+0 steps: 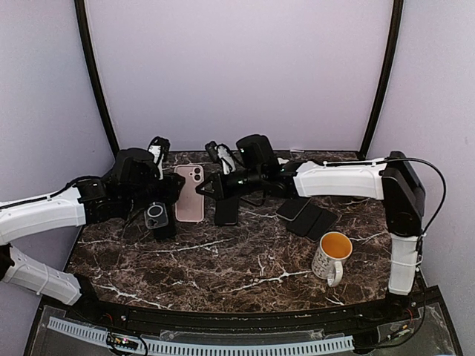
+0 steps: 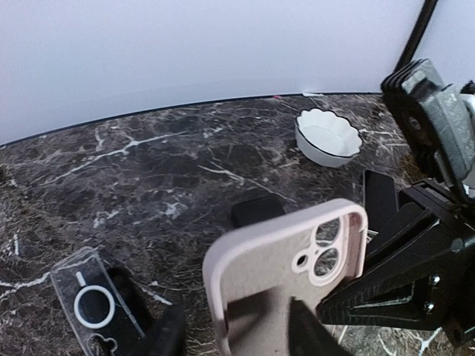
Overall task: Put the phone into the phone case
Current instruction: Pass from the left arm to the right, then place the phone case at the center of the board.
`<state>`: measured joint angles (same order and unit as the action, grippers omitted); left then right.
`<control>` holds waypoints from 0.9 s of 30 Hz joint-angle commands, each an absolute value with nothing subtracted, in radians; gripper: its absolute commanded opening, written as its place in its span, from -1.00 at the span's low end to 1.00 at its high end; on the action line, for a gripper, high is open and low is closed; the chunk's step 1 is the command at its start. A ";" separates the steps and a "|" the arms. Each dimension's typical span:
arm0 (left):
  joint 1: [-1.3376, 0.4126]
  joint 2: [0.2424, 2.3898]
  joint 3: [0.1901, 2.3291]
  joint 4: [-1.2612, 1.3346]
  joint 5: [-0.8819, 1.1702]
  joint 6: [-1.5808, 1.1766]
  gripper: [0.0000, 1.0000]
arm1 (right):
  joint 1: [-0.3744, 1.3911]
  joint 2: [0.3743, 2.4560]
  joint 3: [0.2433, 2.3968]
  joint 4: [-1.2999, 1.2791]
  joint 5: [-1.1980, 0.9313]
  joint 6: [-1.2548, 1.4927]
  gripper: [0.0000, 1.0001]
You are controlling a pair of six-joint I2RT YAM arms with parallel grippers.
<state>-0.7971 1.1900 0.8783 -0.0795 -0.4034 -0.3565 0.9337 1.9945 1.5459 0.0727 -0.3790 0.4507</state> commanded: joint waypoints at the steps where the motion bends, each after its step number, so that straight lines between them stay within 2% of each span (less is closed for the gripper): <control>1: -0.804 1.242 0.998 -0.137 -0.272 -0.275 0.33 | 0.890 1.882 1.480 -0.041 -0.483 0.442 -1.00; 2: -0.804 1.253 1.017 -0.179 -0.267 -0.247 0.47 | 0.878 1.872 1.462 -0.093 -0.527 0.442 -1.00; 5: -0.791 1.312 1.114 -0.256 -0.266 -0.184 0.59 | 0.868 1.841 1.385 -0.219 -0.593 0.461 -1.00; 9: -0.732 1.396 1.203 -0.291 -0.249 -0.176 0.61 | 0.870 1.813 1.265 -0.319 -0.590 0.541 -1.00; 17: -0.638 1.498 1.260 -0.295 -0.181 -0.229 0.62 | 0.870 1.805 1.127 -0.270 -0.465 0.697 -1.00; 22: -0.618 1.467 1.189 -0.251 -0.180 -0.215 0.62 | 0.863 1.825 1.087 -0.321 -0.354 0.732 -0.82; 27: -0.605 1.428 1.169 -0.245 -0.184 -0.207 0.62 | 0.861 1.839 1.107 -0.415 -0.245 0.712 -0.51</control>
<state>-0.6205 1.4952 1.1896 -0.2615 -0.1909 -0.2199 0.8646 1.8271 1.0988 -0.3420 -0.3691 0.7097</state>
